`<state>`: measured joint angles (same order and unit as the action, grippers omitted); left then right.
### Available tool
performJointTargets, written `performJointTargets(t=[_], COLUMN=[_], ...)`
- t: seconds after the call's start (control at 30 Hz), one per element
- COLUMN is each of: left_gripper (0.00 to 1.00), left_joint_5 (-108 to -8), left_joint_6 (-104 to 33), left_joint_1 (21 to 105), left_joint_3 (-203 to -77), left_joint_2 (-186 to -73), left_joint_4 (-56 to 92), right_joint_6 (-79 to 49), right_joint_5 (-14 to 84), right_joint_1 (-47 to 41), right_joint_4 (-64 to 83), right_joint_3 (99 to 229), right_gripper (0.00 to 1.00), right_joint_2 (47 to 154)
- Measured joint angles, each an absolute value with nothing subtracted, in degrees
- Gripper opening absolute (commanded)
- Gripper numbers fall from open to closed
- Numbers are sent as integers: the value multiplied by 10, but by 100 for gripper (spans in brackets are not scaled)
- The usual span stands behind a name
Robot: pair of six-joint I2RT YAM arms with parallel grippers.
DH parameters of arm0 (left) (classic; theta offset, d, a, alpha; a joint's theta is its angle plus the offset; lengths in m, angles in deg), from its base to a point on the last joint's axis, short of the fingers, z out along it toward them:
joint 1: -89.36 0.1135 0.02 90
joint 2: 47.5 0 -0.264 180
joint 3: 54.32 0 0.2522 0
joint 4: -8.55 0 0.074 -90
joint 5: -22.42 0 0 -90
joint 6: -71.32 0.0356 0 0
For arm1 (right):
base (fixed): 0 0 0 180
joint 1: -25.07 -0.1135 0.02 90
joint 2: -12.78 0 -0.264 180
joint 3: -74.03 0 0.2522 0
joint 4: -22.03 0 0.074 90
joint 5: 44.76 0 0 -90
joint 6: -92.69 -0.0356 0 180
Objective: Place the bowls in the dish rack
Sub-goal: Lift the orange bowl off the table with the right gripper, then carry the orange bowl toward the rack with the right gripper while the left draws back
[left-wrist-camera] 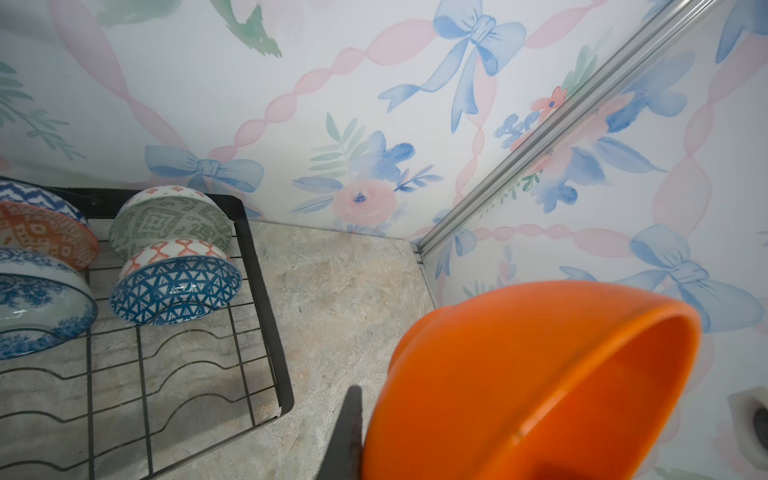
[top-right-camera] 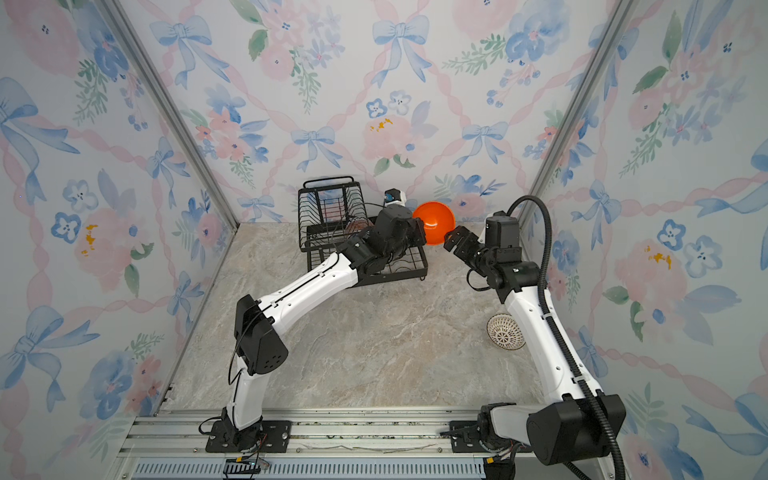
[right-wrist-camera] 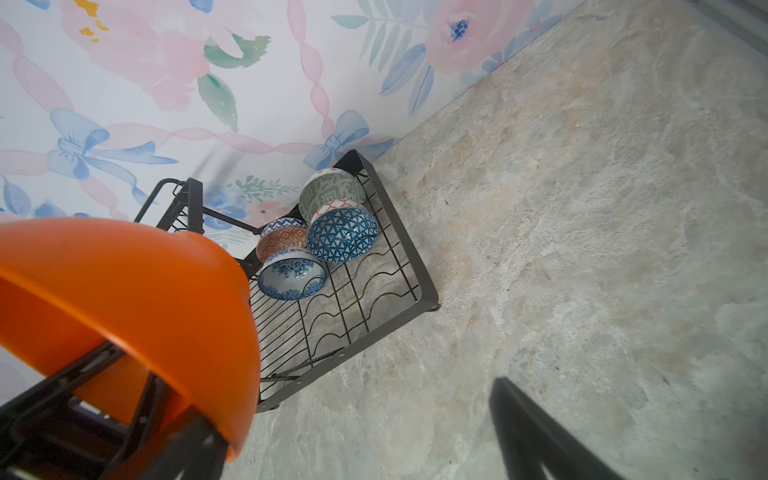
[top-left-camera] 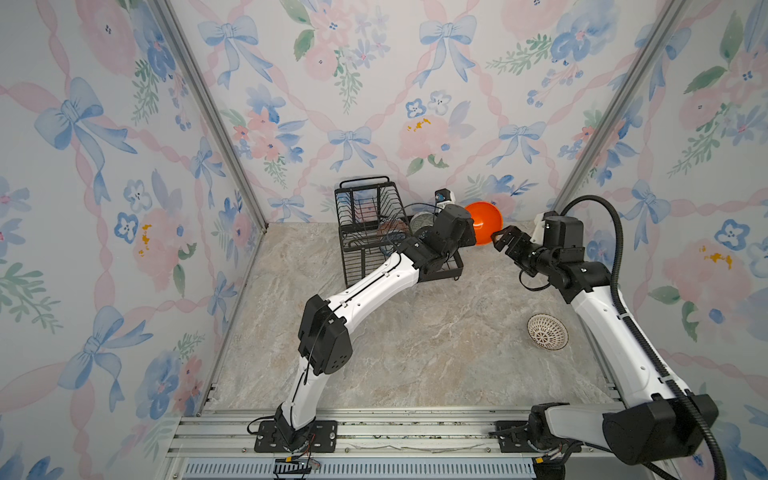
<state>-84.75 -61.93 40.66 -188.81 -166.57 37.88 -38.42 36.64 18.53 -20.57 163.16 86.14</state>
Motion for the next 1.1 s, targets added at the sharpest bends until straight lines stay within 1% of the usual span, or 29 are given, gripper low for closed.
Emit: performJointTargets(t=[0.1, 0.27, 0.4, 0.5, 0.63, 0.9, 1.0, 1.03, 1.1], left_gripper=[0, 0, 0, 0, 0, 0, 0, 0, 0], left_joint_5=[-854, -902, -941, -964, -992, -1017, -1019, -1021, -1023], left_joint_6=[-601, -560, -525, -492, -448, -381, -362, -356, -346], left_joint_1=[407, 416, 421, 420, 415, 392, 384, 382, 380], left_joint_3=[-1892, -1891, -1871, -1820, -1764, -1723, -1708, -1699, -1686], left_joint_2=[-1670, -1674, -1673, -1667, -1665, -1664, -1662, -1660, -1655], left_joint_4=[366, 334, 266, 198, 130, 17, -13, -22, -33], right_joint_6=[-410, -476, -554, -619, -698, -831, -865, -874, -889], right_joint_5=[344, 331, 314, 297, 281, 264, 264, 264, 266], right_joint_1=[198, 216, 223, 223, 215, 187, 172, 167, 159], right_joint_4=[-213, -220, -205, -184, -149, -71, -48, -42, -33], right_joint_3=[1638, 1684, 1713, 1714, 1714, 1714, 1714, 1715, 1720], right_gripper=[97, 97, 97, 97, 97, 97, 100, 98, 91], right_joint_2=[857, 858, 858, 859, 868, 899, 908, 911, 920])
